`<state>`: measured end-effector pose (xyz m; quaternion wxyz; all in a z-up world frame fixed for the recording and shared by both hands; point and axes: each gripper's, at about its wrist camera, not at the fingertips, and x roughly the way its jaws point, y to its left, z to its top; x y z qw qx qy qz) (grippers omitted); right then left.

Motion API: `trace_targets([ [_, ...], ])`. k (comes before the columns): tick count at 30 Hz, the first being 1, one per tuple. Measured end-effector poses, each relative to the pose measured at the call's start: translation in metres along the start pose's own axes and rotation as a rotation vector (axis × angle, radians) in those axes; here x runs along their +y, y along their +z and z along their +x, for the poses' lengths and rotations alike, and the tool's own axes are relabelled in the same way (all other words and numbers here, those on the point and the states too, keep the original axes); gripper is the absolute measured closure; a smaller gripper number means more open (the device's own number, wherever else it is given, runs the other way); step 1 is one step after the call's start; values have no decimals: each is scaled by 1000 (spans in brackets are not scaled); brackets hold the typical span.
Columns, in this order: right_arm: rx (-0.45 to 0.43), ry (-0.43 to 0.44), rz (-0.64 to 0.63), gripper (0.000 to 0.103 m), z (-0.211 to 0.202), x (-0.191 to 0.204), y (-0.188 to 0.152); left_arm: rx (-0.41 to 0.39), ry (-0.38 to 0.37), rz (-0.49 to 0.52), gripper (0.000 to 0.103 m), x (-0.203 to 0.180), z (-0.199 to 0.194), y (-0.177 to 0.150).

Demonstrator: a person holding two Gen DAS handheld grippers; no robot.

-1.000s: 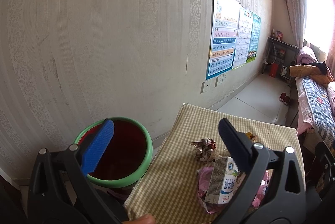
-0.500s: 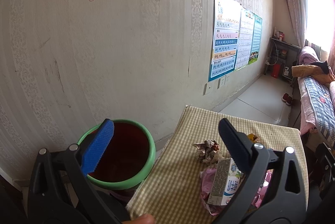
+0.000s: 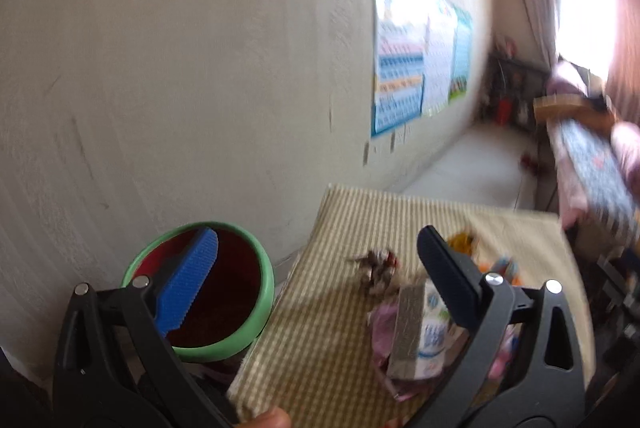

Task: Collect trash
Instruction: 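Lower the left tool onto the white milk carton and close it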

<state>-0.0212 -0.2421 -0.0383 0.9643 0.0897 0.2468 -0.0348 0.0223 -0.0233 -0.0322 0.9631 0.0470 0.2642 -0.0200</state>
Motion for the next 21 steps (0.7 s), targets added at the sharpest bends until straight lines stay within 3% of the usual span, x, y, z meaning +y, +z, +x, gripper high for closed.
trace_targets([
  [3,30,4,12,7,7,-8,-7,67,-47,29,5,-15,19,-19],
  [5,52,7,28,7,12,-16,-12,178,-106,36,6,-25,42,-33],
  [9,93,16,63,7,23,-28,-19,341,-184,62,30,-43,82,-57],
  [16,169,57,114,12,43,-44,-32,440,-264,97,36,-75,111,-76],
  [18,185,67,129,12,48,-47,-34,453,-279,110,55,-81,113,-76],
  [19,192,73,139,13,51,-49,-34,454,-280,116,56,-82,115,-76],
  [21,207,84,153,14,55,-51,-34,441,-303,112,75,-83,114,-74],
])
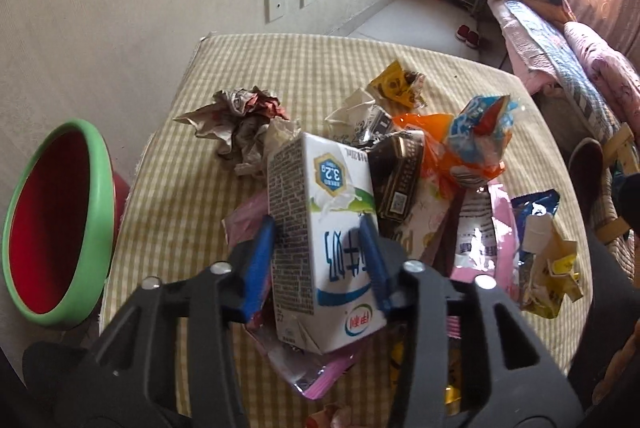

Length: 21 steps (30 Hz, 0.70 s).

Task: Collect trash
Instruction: 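Lower the left tool onto the white milk carton and close it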

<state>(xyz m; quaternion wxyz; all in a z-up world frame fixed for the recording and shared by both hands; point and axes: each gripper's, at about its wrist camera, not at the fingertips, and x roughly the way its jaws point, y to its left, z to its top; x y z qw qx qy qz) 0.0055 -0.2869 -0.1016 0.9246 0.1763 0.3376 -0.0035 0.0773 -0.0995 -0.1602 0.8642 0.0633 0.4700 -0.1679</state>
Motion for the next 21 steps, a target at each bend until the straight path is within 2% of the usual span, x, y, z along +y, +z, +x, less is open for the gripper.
trace_targets([
  [1,5,5,3,15,2,-1,1,-2,-20,-3,80,1,-1,1],
  [2,9,9,4,15,3,0,2,-13,-34,-14,99,2,-4,2],
  [3,13,16,-1,15,5,1,5,-24,-36,-24,103,5,-6,3],
  [7,26,12,-30,15,19,6,20,-58,-43,-49,103,13,-15,3],
  [11,55,6,-8,15,41,0,35,-57,-30,-50,101,14,-18,2],
  [13,85,2,1,15,56,-3,43,-37,-32,-64,81,15,-14,1],
  [14,105,0,2,15,63,-4,46,-32,-37,-77,56,16,-13,1],
  [15,141,3,0,15,74,-4,48,-32,-38,-85,36,17,-13,0],
  [21,291,-15,-6,15,116,-8,42,18,-49,-56,31,15,1,-5],
])
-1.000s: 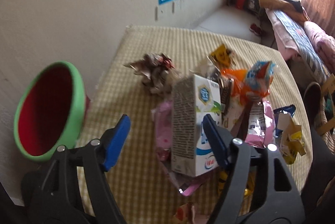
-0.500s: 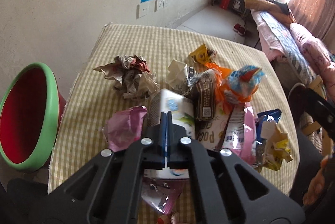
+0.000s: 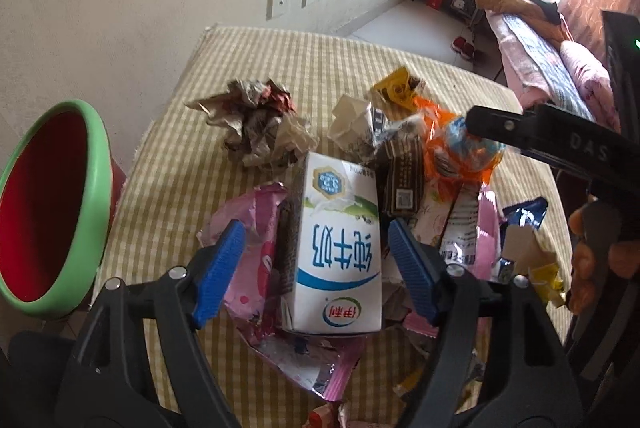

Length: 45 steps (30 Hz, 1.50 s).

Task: Collect trash
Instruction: 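Lower the left tool onto the white milk carton and close it, then grasp the orange-blue snack bag with the right tool while the left tool lifts the carton, then carry both items over the green bin and open both tools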

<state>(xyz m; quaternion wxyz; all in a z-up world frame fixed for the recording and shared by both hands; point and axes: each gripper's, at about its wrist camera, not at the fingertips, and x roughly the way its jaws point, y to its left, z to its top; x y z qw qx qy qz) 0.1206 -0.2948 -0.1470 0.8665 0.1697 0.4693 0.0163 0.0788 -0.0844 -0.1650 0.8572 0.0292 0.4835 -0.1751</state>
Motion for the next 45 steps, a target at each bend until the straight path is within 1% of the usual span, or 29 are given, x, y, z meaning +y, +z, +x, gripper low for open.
trace_targets([
  [2,29,19,13,17,6,-2,-2,27,1,16,30,-3,9,-4],
  [3,33,27,16,20,7,-3,-4,42,4,24,30,-5,14,-6],
  [5,26,31,11,24,6,-4,-6,72,22,45,30,-9,24,-10],
  [6,20,42,8,28,5,-4,-7,76,32,52,30,-9,26,-12],
  [8,15,68,14,30,3,-6,-9,73,35,56,31,-9,27,-14],
  [9,11,79,17,32,2,-6,-9,69,35,53,36,-8,27,-15],
  [11,-11,107,29,59,-3,-7,-10,57,35,47,43,-6,23,-14],
  [12,-27,121,36,64,-7,-7,-10,49,37,45,47,-6,21,-14],
  [13,-43,124,42,72,-13,-7,-11,44,34,43,49,-5,20,-14],
  [15,-74,118,40,72,-23,-6,-12,29,31,36,52,-3,16,-14],
  [20,-132,145,50,73,-47,-6,-20,-16,21,14,52,0,0,-12],
  [23,-182,154,50,73,-68,-3,-24,-66,9,5,52,2,-19,-9],
  [30,-289,138,7,73,-111,14,-38,-173,-13,-19,52,2,-61,-5],
  [33,-303,146,-6,73,-120,22,-42,-205,-15,-26,52,4,-75,3],
  [36,-300,153,-22,73,-122,30,-43,-230,1,-36,52,12,-82,7],
  [45,-298,187,-74,73,-130,55,-43,-252,43,-99,52,40,-99,7],
])
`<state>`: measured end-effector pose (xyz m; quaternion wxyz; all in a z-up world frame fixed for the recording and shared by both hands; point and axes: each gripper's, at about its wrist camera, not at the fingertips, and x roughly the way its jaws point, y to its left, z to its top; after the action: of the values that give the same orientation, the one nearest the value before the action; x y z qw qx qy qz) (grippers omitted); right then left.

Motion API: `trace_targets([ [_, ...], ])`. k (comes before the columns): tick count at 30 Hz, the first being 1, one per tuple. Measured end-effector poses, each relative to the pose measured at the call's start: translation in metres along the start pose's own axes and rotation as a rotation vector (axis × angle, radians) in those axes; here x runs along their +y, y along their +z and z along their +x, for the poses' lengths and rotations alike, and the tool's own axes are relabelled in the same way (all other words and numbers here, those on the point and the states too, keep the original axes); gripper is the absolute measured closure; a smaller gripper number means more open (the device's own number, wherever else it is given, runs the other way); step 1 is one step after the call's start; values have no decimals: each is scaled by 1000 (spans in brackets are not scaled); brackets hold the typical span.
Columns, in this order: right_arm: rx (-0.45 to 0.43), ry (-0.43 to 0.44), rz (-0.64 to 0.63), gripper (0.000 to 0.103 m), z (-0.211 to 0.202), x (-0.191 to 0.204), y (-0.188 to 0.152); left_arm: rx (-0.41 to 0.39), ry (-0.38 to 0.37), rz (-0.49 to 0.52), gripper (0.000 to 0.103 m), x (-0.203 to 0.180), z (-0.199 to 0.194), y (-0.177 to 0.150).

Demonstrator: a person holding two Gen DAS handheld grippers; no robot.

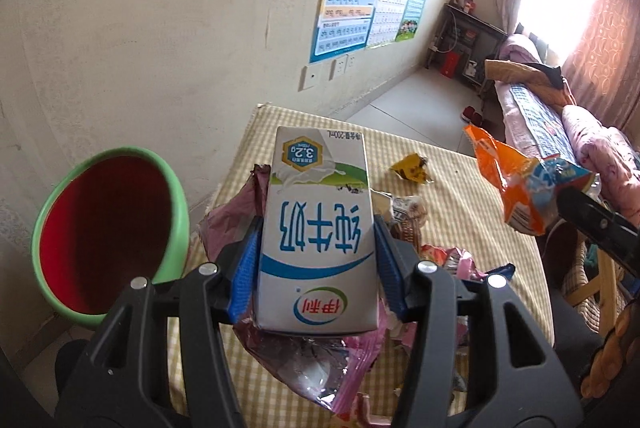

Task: Collect trash
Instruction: 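Carry both items over the green bin and open both tools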

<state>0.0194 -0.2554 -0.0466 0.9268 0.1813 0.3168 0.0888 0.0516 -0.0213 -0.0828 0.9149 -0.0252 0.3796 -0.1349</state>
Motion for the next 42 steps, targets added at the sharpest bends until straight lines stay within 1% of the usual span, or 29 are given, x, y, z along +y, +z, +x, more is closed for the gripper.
trace_targets([
  [5,22,19,-38,72,6,19,-1,-24,43,3,52,19,-8,5],
  [10,70,74,-60,72,25,42,-7,-45,103,-16,52,48,-18,7],
  [18,189,230,-92,72,79,98,-19,-48,243,-38,52,105,-31,7],
  [21,241,285,-100,72,103,120,-23,-33,284,-67,52,133,-33,4],
  [25,296,356,-102,72,135,147,-23,-4,317,-113,52,167,-31,-2],
  [30,340,415,-84,71,173,171,-16,41,312,-179,52,198,-18,-6],
  [32,356,440,-70,68,185,180,-15,52,319,-192,52,205,-14,-9],
  [34,363,453,-62,56,196,187,-15,59,329,-203,52,212,-11,-11],
  [35,364,453,-58,52,200,189,-14,58,338,-212,49,215,-9,-12],
  [36,358,445,-56,45,205,192,-12,59,342,-220,43,218,-9,-12],
  [37,351,440,-55,42,207,195,-11,59,345,-226,41,221,-9,-14],
  [38,346,437,-54,41,206,197,-12,59,351,-230,36,223,-8,-15],
  [39,341,433,-55,40,204,197,-11,59,352,-234,33,225,-8,-15],
  [42,327,404,-75,40,194,194,-14,54,340,-236,33,223,-10,-18],
])
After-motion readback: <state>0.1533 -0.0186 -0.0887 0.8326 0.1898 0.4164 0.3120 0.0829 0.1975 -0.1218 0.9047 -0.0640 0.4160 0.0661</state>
